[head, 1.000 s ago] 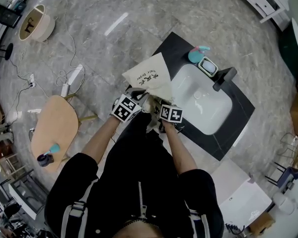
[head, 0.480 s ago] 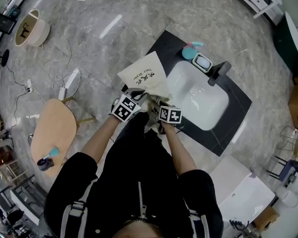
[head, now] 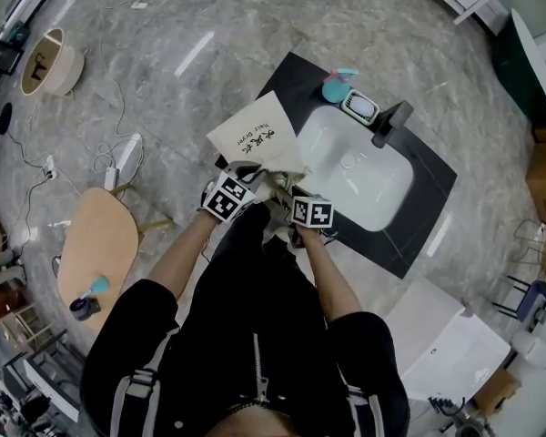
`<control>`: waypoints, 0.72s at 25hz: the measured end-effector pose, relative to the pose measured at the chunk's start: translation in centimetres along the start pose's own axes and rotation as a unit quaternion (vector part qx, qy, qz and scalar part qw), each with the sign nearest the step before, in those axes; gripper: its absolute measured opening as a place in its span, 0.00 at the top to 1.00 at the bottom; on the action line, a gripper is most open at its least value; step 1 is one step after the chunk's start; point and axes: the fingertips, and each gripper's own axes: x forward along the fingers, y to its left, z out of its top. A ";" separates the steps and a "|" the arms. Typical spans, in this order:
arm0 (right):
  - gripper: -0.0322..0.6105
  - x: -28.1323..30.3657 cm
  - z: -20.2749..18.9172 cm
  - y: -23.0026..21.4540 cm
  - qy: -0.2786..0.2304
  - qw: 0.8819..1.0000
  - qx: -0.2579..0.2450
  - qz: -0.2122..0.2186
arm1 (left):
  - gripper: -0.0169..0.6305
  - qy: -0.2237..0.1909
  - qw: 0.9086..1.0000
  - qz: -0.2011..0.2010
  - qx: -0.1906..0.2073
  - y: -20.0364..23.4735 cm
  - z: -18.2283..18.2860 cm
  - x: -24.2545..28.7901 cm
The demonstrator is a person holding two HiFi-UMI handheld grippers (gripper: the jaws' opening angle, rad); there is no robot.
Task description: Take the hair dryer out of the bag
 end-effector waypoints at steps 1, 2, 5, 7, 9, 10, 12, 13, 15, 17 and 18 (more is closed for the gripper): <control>0.66 -0.2 -0.1 -0.1 -0.001 1.000 0.001 -0.001 | 0.90 0.002 1.000 -0.001 0.001 -0.1 -0.1 0.1; 0.66 -0.3 -0.3 -0.2 -0.002 1.000 0.001 -0.001 | 0.90 0.004 1.000 -0.002 0.003 -0.3 -0.1 0.1; 0.66 -0.8 -0.7 -0.6 -0.002 1.000 -0.003 -0.003 | 0.90 0.007 1.000 -0.002 0.009 -0.5 -0.3 0.3; 0.66 -1.1 -0.8 -1.0 -0.004 1.000 -0.005 -0.005 | 0.90 0.009 1.000 -0.002 0.010 -0.6 -0.4 0.5; 0.66 -1.5 -1.0 -1.3 -0.007 1.000 -0.006 -0.006 | 0.90 0.011 1.000 -0.002 0.010 -0.6 -0.4 0.7; 0.66 -1.7 -1.1 -1.4 -0.008 1.000 -0.006 -0.006 | 0.90 0.012 1.000 -0.002 0.009 -0.6 -0.4 0.6; 0.66 -2.0 -1.3 -1.6 -0.009 1.000 -0.007 -0.008 | 0.90 0.014 1.000 -0.001 0.007 -0.7 -0.3 0.6; 0.66 -2.2 -1.4 -1.7 -0.009 1.000 -0.007 -0.008 | 0.90 0.015 1.000 0.000 0.006 -0.7 -0.3 0.6; 0.66 -2.5 -1.6 -1.9 -0.010 1.000 -0.008 -0.008 | 0.90 0.015 1.000 0.000 0.007 -0.8 -0.4 0.8; 0.66 -2.9 -1.9 -2.2 -0.008 1.000 -0.008 -0.008 | 0.90 0.015 1.000 -0.001 0.008 -0.9 -0.5 1.1; 0.66 -3.0 -2.1 -2.3 -0.007 1.000 -0.008 -0.008 | 0.90 0.016 1.000 -0.001 0.009 -1.0 -0.5 1.1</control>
